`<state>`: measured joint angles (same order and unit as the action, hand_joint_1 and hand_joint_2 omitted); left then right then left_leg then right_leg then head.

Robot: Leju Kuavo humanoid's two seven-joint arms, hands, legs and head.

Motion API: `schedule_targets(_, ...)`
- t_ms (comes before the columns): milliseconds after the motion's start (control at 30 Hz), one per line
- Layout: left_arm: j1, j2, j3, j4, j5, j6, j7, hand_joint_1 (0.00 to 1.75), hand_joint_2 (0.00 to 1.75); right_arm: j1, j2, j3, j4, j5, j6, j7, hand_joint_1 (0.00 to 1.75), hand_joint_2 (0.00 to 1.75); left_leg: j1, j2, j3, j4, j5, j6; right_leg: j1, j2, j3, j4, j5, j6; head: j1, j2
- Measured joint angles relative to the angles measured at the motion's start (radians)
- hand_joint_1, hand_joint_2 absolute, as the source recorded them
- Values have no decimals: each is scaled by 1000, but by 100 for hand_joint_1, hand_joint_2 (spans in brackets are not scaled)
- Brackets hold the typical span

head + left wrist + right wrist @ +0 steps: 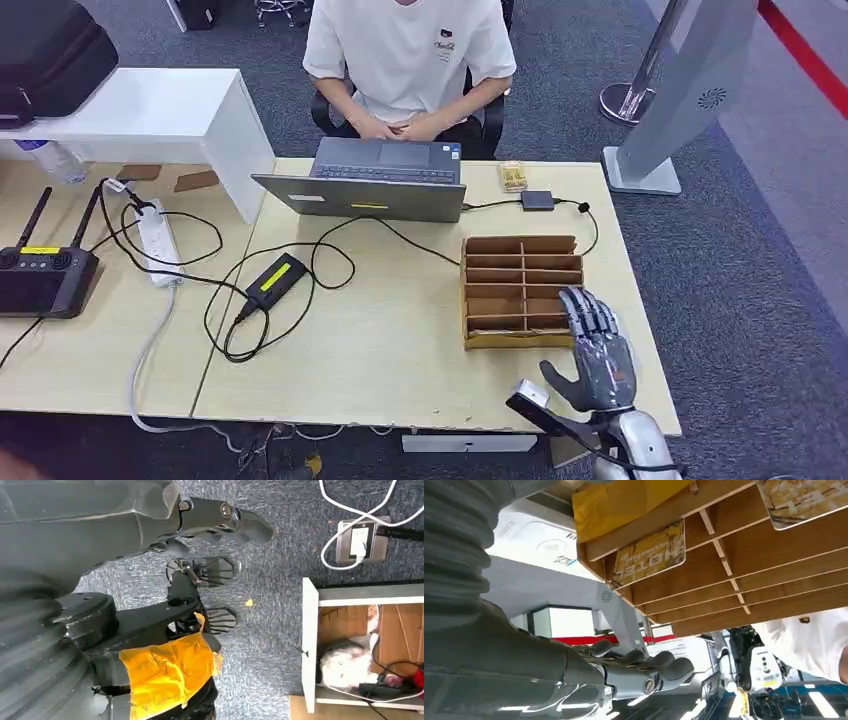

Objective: Pass the card to the sensor for recognition and then transmit it.

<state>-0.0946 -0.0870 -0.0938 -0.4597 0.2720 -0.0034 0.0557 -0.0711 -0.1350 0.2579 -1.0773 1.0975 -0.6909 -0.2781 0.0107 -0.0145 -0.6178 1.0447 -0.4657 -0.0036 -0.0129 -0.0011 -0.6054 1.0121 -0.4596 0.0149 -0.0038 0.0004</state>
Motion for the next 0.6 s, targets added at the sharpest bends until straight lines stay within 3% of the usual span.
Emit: schedule_targets(600,-14,-9,0,0,-3,2,0,0,175,-61,43,0,78,0,0,-6,0,175,0,0,0,0,0,0,0,0,0,0,0,0,0,0)
